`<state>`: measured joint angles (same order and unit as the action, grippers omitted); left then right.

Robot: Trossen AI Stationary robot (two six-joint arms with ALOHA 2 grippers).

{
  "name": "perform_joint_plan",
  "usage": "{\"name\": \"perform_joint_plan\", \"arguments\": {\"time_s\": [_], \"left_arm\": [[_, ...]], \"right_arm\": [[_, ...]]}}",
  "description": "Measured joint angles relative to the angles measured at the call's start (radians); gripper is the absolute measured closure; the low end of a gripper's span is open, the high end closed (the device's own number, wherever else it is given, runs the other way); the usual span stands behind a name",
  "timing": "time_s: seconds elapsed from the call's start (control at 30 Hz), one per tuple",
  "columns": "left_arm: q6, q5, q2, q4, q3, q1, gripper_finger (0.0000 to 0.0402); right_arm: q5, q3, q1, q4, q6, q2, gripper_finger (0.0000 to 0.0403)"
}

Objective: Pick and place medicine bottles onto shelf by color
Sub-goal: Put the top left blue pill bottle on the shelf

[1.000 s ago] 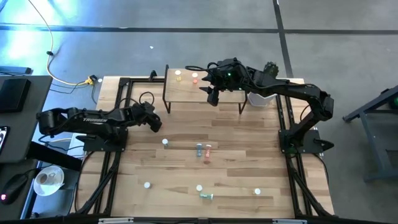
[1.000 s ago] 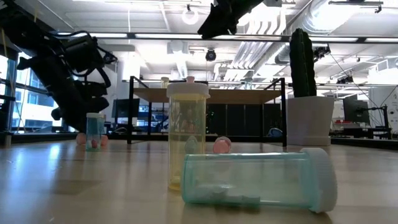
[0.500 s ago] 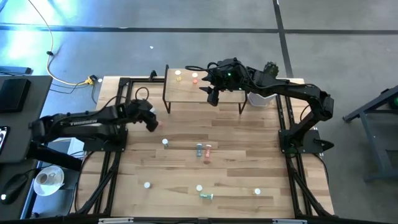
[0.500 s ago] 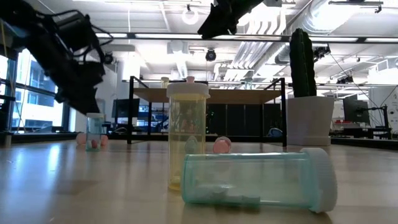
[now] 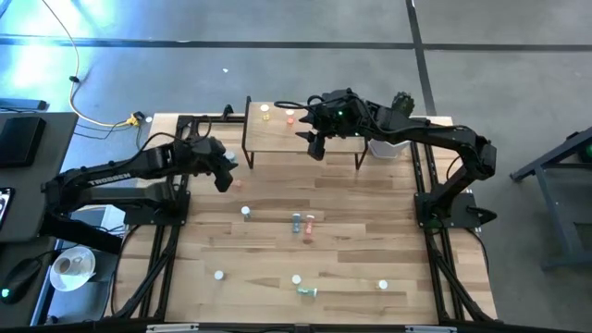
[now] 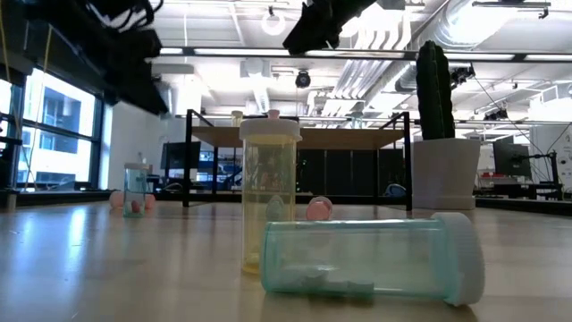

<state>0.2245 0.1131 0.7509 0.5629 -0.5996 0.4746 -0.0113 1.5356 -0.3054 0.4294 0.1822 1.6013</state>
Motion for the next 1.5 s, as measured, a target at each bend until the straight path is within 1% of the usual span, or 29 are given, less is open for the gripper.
{"name": "perform_joint_plan", "arguments": {"time_s": [0.17, 0.33, 0.57, 0.73, 1.0, 1.17, 1.33, 1.5], "left_arm": [[0.006, 0.003, 0.0, 0.004, -0.055, -0.063, 0.0321], [0.007, 0.003, 0.007, -0.008, -0.076, -0.139, 0.0321], [0.007, 0.003, 0.063, -0.074, -0.077, -0.233, 0.0321], [0.0, 0.003, 0.136, -0.137, -0.077, -0.277, 0.0321], [0.0, 0.004, 0.239, -0.176, -0.077, -0.3, 0.0321], [-0.004, 0.005, 0.292, -0.183, -0.077, -0.3, 0.0321], [-0.019, 0.007, 0.321, -0.193, -0.077, -0.3, 0.0321], [-0.056, 0.011, 0.336, -0.253, -0.077, -0.308, 0.0321]], "right_arm": [[0.0, 0.0, 0.016, 0.0, 0.001, 0.0, 0.0217], [0.005, 0.0, 0.038, 0.0, 0.009, 0.0, 0.0217], [0.102, 0.0, 0.078, -0.001, 0.002, 0.0, 0.0217], [0.129, 0.0, 0.113, -0.012, 0.009, 0.014, 0.0217], [0.136, 0.0, 0.157, -0.065, 0.065, 0.08, 0.0217], [0.136, 0.0, 0.182, -0.171, 0.073, 0.143, 0.0217], [0.136, 0.0, 0.2, -0.214, 0.087, 0.192, 0.0217], [0.136, 0.0, 0.216, -0.26, 0.073, 0.224, 0.0217]]}}
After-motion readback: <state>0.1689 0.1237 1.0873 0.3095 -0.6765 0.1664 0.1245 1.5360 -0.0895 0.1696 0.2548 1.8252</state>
